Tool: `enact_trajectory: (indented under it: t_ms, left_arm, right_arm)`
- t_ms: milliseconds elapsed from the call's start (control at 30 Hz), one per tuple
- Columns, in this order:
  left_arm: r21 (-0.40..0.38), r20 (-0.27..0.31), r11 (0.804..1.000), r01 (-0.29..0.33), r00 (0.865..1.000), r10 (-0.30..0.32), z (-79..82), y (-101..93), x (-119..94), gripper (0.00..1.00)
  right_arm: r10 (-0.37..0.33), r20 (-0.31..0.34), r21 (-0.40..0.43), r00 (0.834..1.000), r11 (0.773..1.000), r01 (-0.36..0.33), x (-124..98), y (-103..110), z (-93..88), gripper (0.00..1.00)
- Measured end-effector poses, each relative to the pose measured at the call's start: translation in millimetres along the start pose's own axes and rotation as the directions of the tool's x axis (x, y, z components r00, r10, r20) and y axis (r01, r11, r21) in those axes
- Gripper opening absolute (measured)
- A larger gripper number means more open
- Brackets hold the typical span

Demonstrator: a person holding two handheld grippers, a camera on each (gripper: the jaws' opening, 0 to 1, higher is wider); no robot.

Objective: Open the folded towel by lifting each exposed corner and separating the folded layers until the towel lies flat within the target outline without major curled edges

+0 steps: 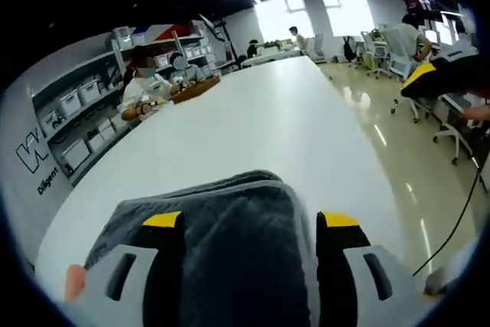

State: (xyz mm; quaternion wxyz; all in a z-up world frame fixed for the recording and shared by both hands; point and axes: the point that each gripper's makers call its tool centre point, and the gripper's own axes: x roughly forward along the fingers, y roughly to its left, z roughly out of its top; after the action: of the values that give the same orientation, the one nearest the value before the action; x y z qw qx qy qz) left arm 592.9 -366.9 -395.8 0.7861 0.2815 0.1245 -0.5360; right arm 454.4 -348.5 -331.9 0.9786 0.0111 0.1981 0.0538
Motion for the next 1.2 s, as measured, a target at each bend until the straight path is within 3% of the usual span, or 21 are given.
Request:
enact_trajectory:
  t_ms: [167, 500, 600, 767, 1200]
  left_arm:
    - [0.001, -0.018, 1.0, 0.006, 1.0, -0.006, -4.3, -3.5, 6, 0.61]
    - [0.06, 0.019, 0.998, -0.026, 1.0, 0.025, 8.4, -0.3, 1, 0.33]
    - [0.052, 0.032, 0.999, 0.005, 0.999, -0.007, 10.7, -5.6, 4, 0.31]
    - [0.067, 0.005, 0.997, 0.041, 0.999, -0.041, 5.4, -13.5, 12, 0.26]
    - [0.094, -0.03, 0.992, 0.079, 0.997, -0.076, -1.9, -21.8, 29, 0.13]
  right_arm:
    - [0.002, 0.004, 0.005, 1.0, 1.0, -0.002, -1, -1, 0.5, 0.99]
    - [-0.003, 0.01, 0.021, 1.0, 1.0, 0.003, -4, -7, 1.5, 0.99]
    - [-0.006, 0.011, 0.026, 1.0, 1.0, 0.006, -4, -8, 1.2, 0.99]
    - [-0.005, 0.014, 0.028, 1.0, 1.0, 0.005, -5, -7, 0.5, 0.99]
    - [-0.009, 0.004, 0.03, 1.0, 0.999, 0.009, -5, -9, -3.1, 0.98]
